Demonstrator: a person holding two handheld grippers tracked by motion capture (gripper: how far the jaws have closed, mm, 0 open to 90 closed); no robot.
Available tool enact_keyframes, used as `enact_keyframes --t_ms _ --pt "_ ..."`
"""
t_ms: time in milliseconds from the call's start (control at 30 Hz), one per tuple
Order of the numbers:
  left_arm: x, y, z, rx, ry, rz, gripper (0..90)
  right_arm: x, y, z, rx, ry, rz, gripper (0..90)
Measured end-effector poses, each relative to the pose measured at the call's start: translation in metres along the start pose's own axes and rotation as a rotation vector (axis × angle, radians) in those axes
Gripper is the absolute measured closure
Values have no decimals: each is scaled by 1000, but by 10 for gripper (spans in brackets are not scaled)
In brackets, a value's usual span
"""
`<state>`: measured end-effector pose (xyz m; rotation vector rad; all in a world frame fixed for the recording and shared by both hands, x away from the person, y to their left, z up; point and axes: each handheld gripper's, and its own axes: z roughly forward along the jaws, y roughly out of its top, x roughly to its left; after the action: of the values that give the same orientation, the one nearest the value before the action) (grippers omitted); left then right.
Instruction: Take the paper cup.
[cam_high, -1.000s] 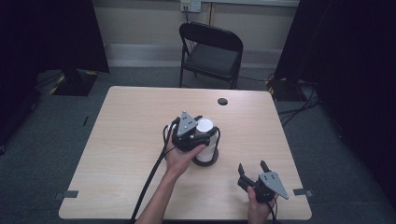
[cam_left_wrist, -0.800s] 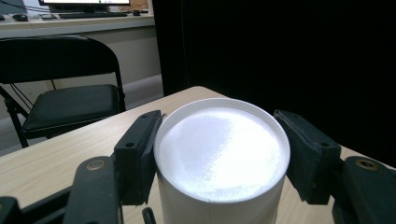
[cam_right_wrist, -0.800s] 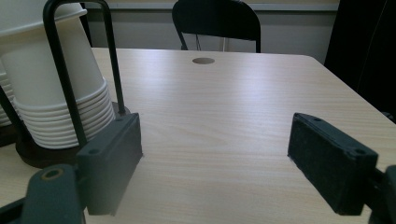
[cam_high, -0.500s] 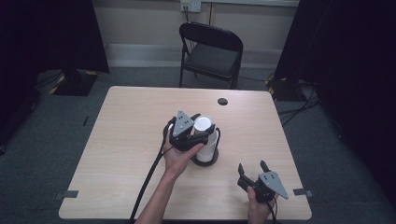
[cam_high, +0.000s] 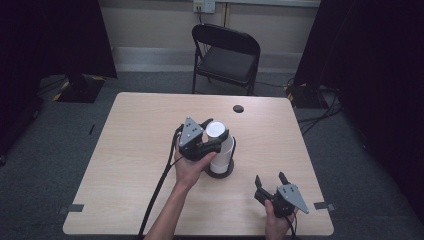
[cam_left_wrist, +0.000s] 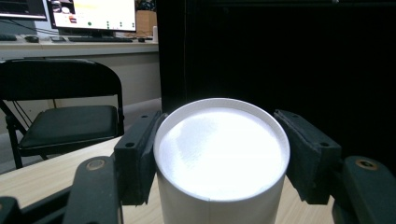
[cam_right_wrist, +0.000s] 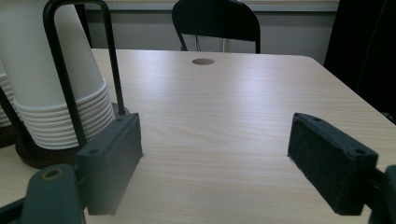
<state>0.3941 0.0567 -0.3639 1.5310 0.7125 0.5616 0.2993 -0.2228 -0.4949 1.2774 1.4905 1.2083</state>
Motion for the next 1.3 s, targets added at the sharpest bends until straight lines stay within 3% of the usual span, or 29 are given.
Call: enact_keyframes --t_ms 300,567,700,800,1033,1200,1300 --pt "2 8 -12 -52 8 -40 349 1 0 1 7 -8 -11 168" --pt "10 13 -26 -70 12 -48 349 2 1 2 18 -16 -17 171" --pt "10 13 -34 -85 -4 -62 348 2 1 2 23 -19 -20 171" --pt "12 13 -39 -112 -47 -76 348 2 1 2 22 -19 -20 172" --pt "16 12 -47 -118 -84 -121 347 3 1 3 27 -22 -20 193" --pt "18 7 -54 -108 -83 -143 347 3 1 2 18 -16 -27 215" --pt "18 3 -58 -112 -91 -128 346 4 0 1 8 -8 -34 217"
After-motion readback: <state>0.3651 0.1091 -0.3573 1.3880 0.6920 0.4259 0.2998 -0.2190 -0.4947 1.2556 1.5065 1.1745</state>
